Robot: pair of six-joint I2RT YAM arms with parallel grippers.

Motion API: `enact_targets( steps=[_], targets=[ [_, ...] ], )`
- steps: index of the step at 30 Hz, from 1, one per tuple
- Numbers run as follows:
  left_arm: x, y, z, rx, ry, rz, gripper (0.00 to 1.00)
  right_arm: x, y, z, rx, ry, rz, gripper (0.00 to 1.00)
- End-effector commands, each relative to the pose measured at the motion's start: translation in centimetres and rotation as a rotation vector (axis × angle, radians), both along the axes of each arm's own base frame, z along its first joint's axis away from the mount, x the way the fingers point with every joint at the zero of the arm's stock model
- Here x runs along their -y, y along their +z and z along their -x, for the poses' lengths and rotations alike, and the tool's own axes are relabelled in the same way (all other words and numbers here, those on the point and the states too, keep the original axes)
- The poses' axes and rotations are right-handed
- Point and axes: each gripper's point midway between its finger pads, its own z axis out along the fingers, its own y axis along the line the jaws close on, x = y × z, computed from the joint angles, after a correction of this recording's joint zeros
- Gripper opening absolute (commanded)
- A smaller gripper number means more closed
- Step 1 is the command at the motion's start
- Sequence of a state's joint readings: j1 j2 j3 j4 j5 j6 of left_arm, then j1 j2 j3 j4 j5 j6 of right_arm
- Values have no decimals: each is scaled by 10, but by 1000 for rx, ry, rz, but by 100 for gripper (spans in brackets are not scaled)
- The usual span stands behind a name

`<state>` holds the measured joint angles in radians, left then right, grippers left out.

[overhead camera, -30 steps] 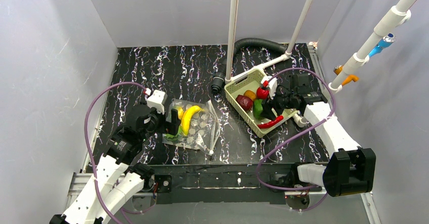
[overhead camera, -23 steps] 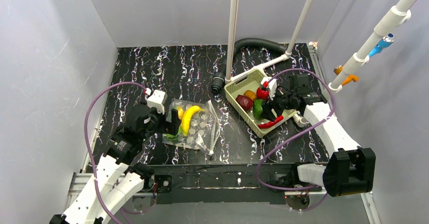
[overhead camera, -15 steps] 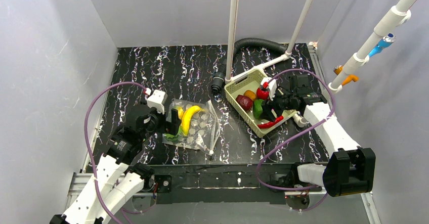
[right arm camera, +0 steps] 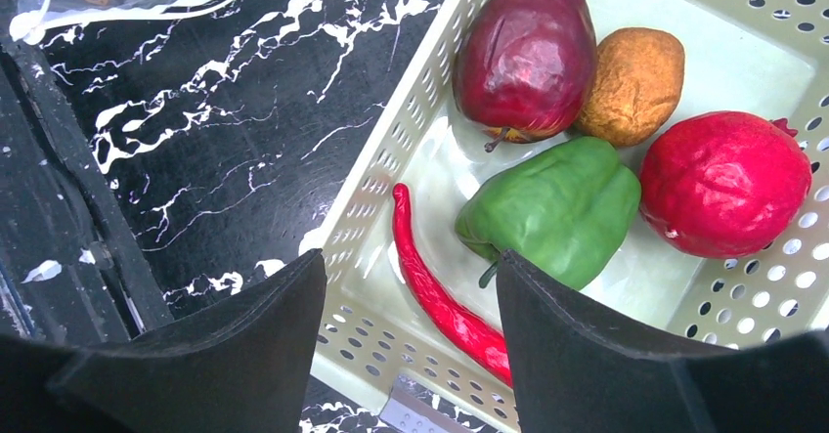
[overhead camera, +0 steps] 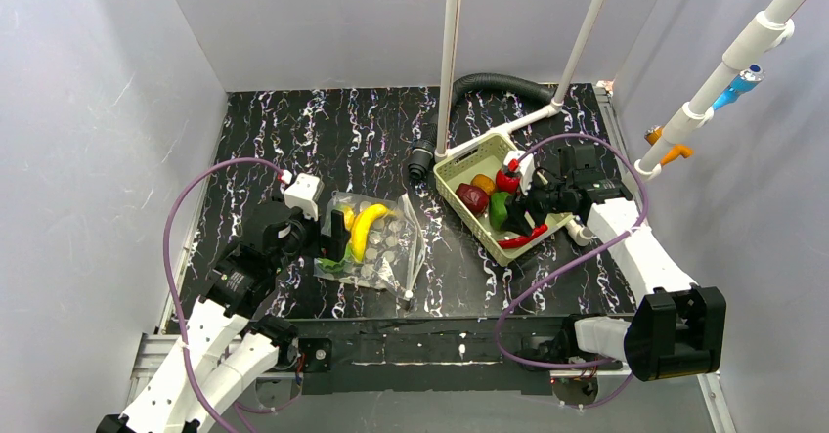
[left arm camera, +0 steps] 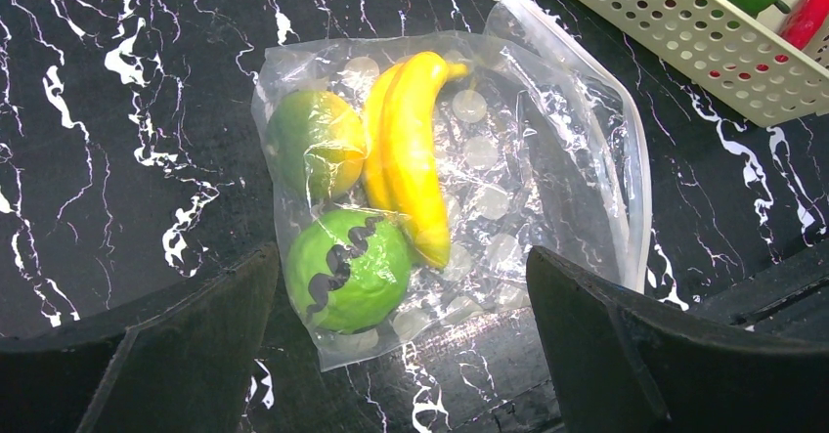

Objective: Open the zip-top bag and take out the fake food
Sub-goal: Pick up the fake fruit from the zipper food storage bag.

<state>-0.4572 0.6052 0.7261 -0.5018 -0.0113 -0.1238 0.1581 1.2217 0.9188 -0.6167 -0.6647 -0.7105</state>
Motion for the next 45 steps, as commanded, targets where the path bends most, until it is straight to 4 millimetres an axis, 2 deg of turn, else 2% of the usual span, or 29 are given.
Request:
enact_targets(
  steps=[1,12,20,27,30,34,41,45],
  targets=[
    [5,-2,1,-4,-22,24,98,-8,12,9,38,44,-57,71],
    [11,-3,1,-20,-35,51,98,-32,27,20,62,200,-117,72],
    [13,-8,-1,-51,5,102,98,-75,19,40,159,453,-73,72],
    [27,-19,-1,-150,19,200,98,-117,17,51,238,623,-53,72],
    [34,-24,-3,-188,29,238,98,-128,15,53,229,626,-76,72],
    [36,-33,-7,-232,47,245,98,-131,4,55,220,611,-82,71],
    [40,-38,-20,-279,51,239,98,-136,3,34,236,490,-83,71],
    [41,-40,-29,-298,54,256,98,-139,1,33,216,466,-103,71]
  ],
)
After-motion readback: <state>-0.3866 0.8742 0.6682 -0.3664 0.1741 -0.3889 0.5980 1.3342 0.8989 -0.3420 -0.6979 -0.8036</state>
